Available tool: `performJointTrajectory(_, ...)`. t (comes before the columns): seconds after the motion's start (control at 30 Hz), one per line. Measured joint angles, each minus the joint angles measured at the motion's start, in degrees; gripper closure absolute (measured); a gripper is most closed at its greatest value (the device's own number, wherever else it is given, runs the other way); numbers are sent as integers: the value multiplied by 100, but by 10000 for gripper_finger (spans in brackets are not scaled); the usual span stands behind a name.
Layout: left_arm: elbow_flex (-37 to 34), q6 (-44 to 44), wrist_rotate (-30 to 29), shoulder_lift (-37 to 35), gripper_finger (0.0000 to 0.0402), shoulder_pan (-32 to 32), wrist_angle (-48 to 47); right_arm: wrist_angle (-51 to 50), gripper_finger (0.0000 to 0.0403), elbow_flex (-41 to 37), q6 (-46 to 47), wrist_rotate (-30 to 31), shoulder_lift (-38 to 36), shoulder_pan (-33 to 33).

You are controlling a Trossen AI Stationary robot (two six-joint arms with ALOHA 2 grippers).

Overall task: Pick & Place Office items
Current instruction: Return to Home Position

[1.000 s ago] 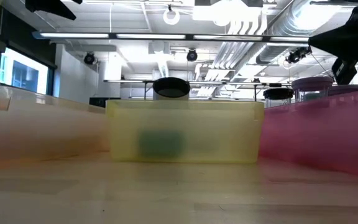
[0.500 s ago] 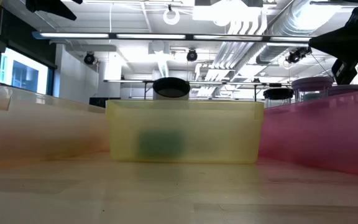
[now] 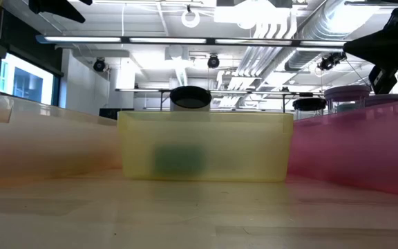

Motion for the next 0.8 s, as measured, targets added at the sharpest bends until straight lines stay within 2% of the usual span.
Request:
performJointTrajectory(0.17,0,2,22,0,103,0,0,0,401,-2,-2,0,0,0)
performJointTrajectory(0.4,0,66,900,-6,103,-2,-3,0,401,-2,-2,0,0,0)
performJointTrajectory(0.53,0,375,978,-50,109,-2,60,0,401,-2,-2,-2,0,0)
performJointTrajectory(0.6,4,537,1107,-83,130,-2,111,0,401,-2,-2,-1,0,0)
performJointTrajectory(0.67,4,645,1152,-83,169,-4,167,0,401,-2,-2,-2,0,0)
performJointTrajectory(0.8,4,650,1052,-68,285,-3,290,2,401,-2,-2,-2,0,0)
